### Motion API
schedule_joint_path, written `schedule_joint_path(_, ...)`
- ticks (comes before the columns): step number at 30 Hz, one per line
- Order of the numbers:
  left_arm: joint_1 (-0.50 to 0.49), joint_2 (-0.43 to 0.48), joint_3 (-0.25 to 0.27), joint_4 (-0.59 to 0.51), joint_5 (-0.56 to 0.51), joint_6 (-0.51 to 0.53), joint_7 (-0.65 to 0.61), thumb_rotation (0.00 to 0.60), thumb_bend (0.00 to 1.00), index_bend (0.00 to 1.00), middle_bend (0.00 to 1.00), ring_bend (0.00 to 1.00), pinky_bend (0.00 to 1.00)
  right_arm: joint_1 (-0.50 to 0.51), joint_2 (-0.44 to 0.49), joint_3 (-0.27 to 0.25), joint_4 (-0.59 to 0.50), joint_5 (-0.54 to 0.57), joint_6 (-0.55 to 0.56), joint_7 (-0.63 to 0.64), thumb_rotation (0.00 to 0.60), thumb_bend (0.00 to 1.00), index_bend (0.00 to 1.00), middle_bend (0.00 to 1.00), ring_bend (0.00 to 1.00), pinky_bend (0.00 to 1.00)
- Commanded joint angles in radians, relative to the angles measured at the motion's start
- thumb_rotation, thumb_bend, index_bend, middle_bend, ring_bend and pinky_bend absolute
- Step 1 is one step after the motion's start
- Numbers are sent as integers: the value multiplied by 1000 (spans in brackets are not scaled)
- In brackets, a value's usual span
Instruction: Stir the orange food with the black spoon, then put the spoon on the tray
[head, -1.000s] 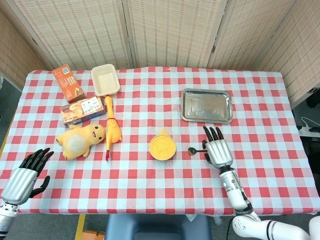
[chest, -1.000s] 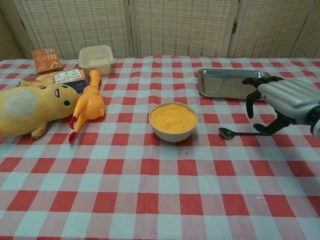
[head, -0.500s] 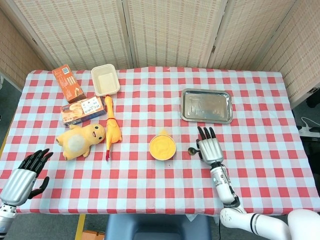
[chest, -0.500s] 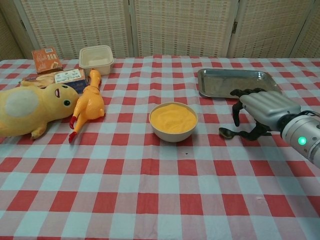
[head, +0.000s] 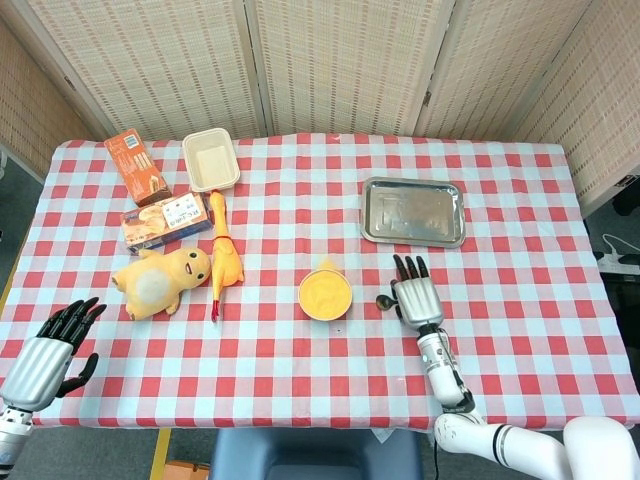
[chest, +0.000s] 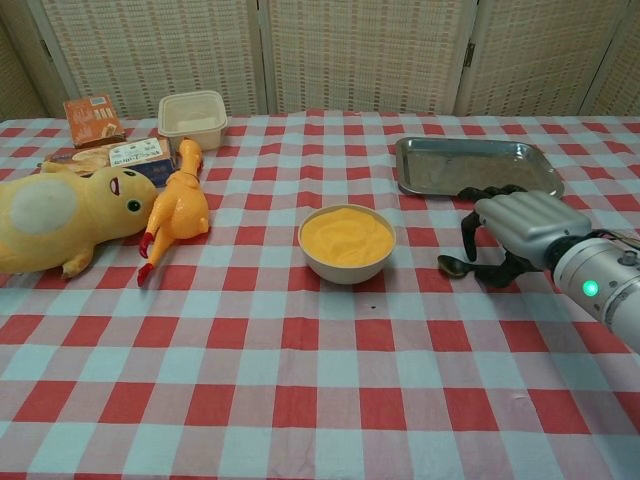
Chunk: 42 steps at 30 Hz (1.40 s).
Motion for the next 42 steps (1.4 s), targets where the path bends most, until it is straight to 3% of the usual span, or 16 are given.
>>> schedule_joint_path(1,0,0,0,0,1,1,0,600,513,0,0,0,122,3,-4,-1,6,5,-3,0,600,275,527,28,0,0)
schedule_joint_path(24,0,-3,2,9,13,10,-9,600,511,0,0,0,123,13,-15,-10,18,6,5,22,600,281,604,52,0,14)
schedule_joint_path(42,3,9,10,4,33,26,-38,600,512,0,0,0,123,33,74,43,-216,1,99,-70,600,281,625,67,0,15)
